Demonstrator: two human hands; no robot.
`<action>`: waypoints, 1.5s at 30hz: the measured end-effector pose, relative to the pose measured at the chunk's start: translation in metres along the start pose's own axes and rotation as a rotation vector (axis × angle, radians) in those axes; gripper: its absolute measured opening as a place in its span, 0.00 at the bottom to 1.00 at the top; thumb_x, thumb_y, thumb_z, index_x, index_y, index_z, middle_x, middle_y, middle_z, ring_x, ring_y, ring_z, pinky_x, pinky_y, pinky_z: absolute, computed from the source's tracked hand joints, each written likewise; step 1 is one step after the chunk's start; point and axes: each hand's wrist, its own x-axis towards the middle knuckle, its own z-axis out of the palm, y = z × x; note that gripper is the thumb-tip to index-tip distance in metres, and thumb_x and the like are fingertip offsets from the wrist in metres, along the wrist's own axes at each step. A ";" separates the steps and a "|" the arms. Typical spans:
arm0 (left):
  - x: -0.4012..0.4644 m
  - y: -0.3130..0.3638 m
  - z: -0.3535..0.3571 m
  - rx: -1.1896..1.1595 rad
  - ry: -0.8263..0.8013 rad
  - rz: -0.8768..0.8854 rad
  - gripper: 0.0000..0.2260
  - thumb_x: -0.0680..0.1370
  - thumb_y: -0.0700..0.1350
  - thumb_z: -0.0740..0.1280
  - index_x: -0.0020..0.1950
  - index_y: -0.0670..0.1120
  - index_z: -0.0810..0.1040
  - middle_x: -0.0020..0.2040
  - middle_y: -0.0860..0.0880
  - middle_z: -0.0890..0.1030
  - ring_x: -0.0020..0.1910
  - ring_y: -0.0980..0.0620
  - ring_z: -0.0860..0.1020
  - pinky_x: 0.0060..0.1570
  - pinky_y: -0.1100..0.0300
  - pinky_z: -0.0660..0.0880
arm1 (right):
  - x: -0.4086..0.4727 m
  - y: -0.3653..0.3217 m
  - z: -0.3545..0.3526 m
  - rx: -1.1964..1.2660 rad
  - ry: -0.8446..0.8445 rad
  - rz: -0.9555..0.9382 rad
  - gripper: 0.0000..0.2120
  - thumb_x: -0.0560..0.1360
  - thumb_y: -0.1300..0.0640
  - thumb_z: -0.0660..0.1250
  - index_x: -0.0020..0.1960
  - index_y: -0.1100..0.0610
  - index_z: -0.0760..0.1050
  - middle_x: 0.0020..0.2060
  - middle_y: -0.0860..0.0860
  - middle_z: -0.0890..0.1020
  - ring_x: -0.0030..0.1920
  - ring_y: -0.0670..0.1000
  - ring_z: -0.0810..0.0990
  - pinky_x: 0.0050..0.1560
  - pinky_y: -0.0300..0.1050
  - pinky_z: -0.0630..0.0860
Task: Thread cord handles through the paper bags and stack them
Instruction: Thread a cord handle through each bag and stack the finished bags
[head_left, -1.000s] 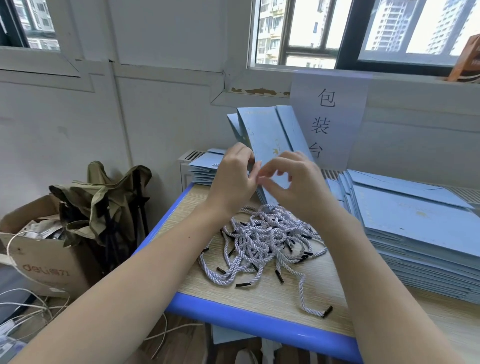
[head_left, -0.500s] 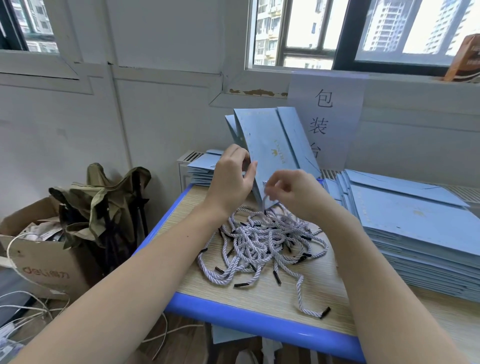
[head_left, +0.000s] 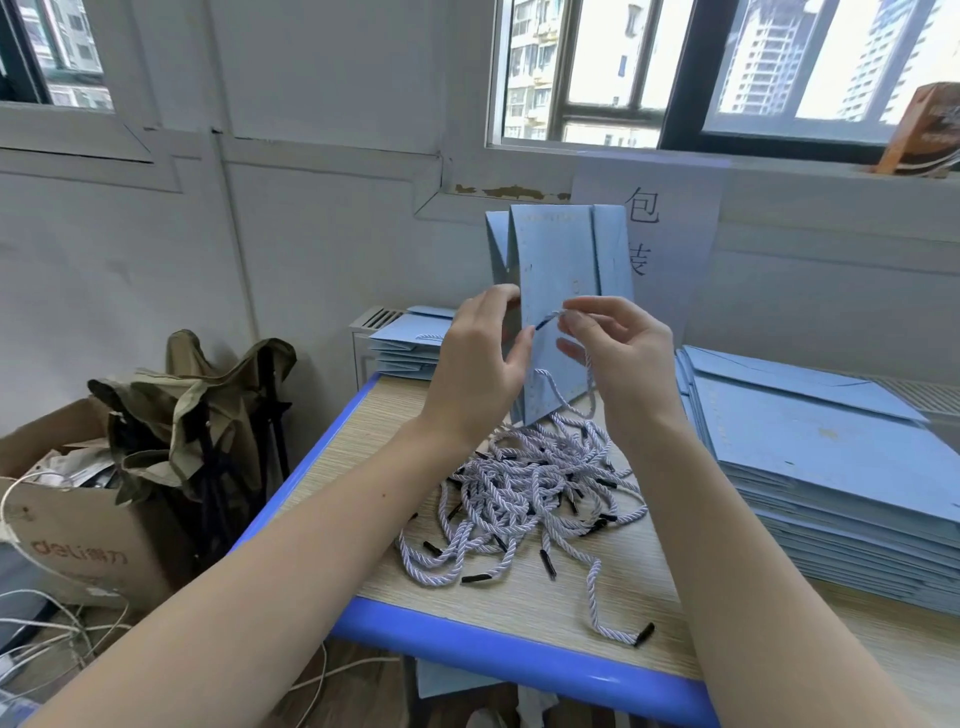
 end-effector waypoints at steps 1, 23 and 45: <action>-0.001 0.003 0.001 0.006 0.001 0.009 0.12 0.78 0.39 0.69 0.61 0.40 0.76 0.47 0.51 0.77 0.43 0.55 0.72 0.46 0.71 0.67 | 0.000 0.000 0.001 0.012 0.008 0.004 0.02 0.79 0.65 0.69 0.49 0.61 0.80 0.47 0.60 0.85 0.50 0.55 0.85 0.52 0.47 0.83; -0.006 0.022 0.001 0.011 0.067 0.256 0.14 0.81 0.36 0.60 0.66 0.35 0.75 0.55 0.41 0.82 0.47 0.43 0.82 0.46 0.51 0.80 | -0.012 -0.010 0.018 0.244 -0.058 -0.079 0.07 0.85 0.65 0.54 0.49 0.58 0.65 0.51 0.60 0.83 0.54 0.58 0.85 0.52 0.44 0.82; -0.001 0.030 -0.002 -0.368 0.070 -0.151 0.12 0.81 0.40 0.65 0.64 0.45 0.79 0.54 0.49 0.84 0.52 0.57 0.82 0.55 0.63 0.78 | -0.006 -0.012 0.004 0.209 0.099 -0.032 0.07 0.82 0.65 0.62 0.47 0.59 0.66 0.43 0.61 0.82 0.45 0.57 0.86 0.41 0.47 0.83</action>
